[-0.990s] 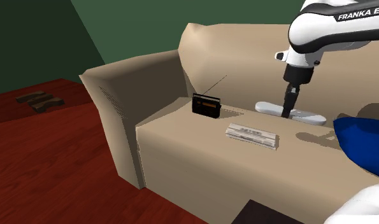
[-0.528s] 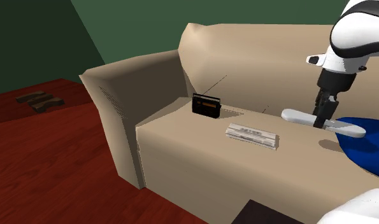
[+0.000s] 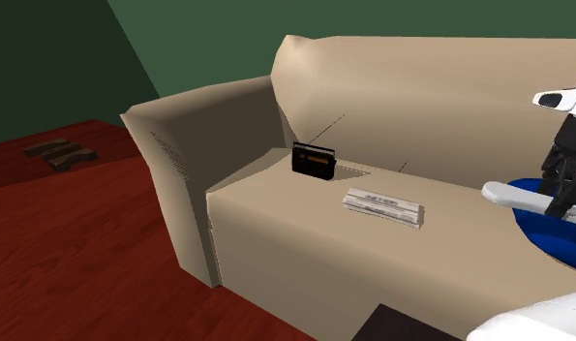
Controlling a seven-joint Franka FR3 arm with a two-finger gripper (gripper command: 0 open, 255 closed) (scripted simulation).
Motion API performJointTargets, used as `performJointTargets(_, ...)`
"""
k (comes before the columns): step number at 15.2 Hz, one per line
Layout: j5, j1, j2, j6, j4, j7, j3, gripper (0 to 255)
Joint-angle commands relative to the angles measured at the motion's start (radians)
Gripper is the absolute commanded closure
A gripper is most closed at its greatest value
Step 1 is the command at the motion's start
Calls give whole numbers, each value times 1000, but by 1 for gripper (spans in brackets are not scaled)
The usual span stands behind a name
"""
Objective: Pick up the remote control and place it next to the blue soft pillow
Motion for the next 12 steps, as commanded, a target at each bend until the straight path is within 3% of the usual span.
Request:
performJointTargets(1,-36,-30,-39,-29,-2,-46,-28,255)
performJointTargets(12,-240,-161,-172,-168,86,-321,-195,255)
